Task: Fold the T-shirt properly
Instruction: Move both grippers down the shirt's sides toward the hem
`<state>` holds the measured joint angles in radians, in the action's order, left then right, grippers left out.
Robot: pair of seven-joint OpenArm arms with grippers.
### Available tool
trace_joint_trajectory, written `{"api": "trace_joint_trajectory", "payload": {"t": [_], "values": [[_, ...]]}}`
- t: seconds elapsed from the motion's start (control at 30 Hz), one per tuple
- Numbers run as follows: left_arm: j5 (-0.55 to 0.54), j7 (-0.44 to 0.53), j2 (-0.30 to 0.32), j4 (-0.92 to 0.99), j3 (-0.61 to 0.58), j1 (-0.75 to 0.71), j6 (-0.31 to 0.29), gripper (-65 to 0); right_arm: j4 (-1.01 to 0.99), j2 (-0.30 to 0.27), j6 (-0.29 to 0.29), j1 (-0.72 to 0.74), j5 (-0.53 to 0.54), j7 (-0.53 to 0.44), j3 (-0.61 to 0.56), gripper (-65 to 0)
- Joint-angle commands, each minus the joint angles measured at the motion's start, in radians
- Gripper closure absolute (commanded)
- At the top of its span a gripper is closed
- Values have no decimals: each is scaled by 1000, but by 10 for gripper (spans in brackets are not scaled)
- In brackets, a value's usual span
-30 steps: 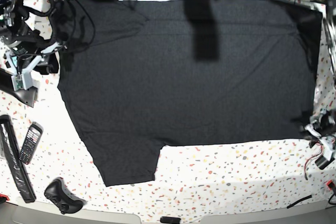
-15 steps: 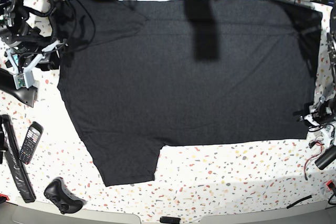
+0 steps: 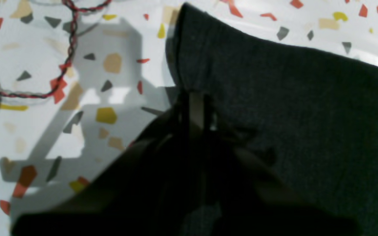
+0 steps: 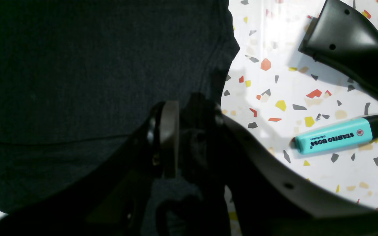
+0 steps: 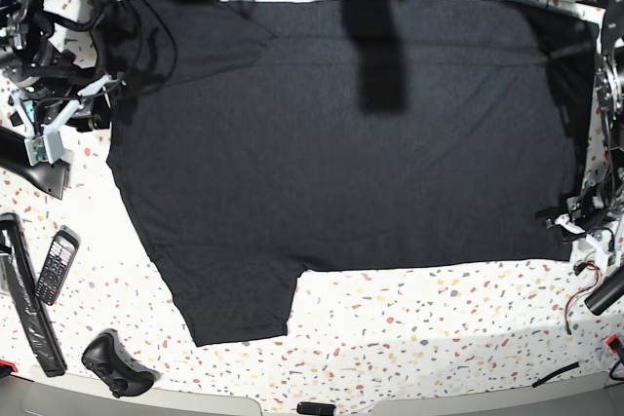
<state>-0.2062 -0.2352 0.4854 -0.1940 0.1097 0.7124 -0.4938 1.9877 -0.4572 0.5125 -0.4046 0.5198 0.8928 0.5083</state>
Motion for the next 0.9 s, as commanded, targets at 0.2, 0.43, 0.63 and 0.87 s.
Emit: {"api": "trace_joint_trajectory", "payload": {"t": [0.2,0.43,0.63,0.87], "values": [[-10,-6,33,-6,-1,15,-8,0,15,-19,3,9,8,-227,8,-137],[-4,-2,30,-6,-1,14,-7,0,-53,-20,-46,179,8,-102,3,-172],[-3,-3,24,-6,-1,16,-7,0,-324,-31,-46,365,7,-284,-91,-281],[-3,-3,25,-6,-1,16,-7,0,-689,-55,-51,751,8,-69,-343,-282]]}}
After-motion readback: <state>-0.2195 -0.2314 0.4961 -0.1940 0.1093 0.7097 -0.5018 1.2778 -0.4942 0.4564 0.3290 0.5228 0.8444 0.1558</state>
